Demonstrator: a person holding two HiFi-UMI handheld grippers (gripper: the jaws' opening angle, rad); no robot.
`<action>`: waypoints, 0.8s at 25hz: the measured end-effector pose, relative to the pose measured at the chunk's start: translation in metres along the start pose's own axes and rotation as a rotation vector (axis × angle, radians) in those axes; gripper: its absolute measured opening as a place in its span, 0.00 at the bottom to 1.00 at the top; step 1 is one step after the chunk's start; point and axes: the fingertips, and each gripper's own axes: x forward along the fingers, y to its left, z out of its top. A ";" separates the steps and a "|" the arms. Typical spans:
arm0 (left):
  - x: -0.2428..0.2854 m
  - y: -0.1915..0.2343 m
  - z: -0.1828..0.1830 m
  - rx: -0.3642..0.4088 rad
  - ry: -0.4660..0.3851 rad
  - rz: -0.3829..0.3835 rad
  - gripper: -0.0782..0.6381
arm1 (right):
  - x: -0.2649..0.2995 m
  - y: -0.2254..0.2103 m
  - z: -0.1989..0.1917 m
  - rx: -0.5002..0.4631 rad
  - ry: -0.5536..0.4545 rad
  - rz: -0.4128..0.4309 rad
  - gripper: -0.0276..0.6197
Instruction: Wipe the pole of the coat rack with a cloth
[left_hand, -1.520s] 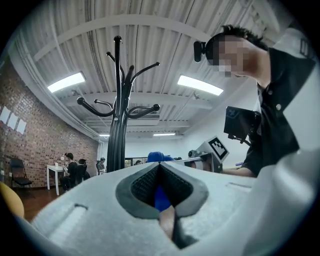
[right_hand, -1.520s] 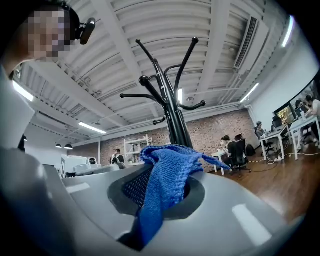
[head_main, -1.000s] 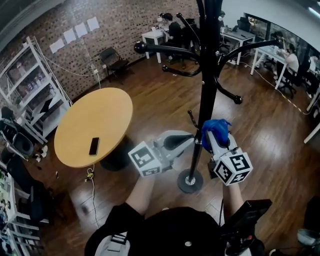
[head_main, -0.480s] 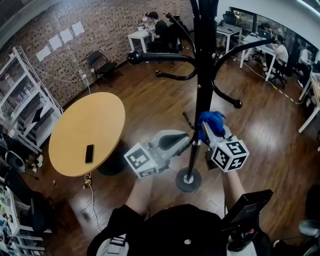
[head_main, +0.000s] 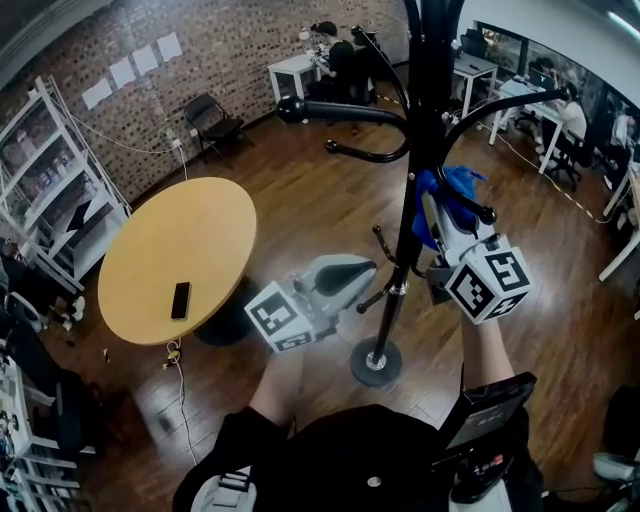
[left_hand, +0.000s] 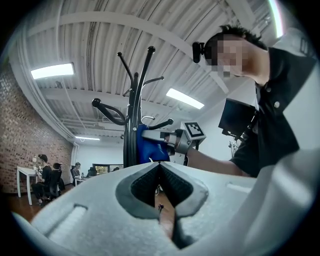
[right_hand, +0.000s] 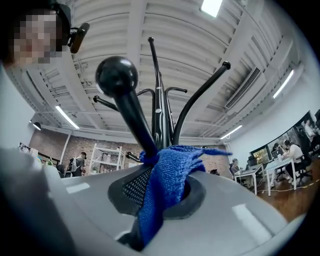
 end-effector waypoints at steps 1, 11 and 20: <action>0.002 0.001 0.000 -0.001 0.001 0.000 0.10 | -0.001 -0.002 -0.004 -0.002 0.002 -0.003 0.10; 0.015 0.009 -0.015 -0.026 0.012 0.003 0.10 | -0.065 -0.023 -0.226 0.141 0.321 -0.087 0.10; 0.018 0.018 -0.020 -0.039 0.027 0.005 0.10 | -0.095 -0.032 -0.323 0.220 0.495 -0.108 0.11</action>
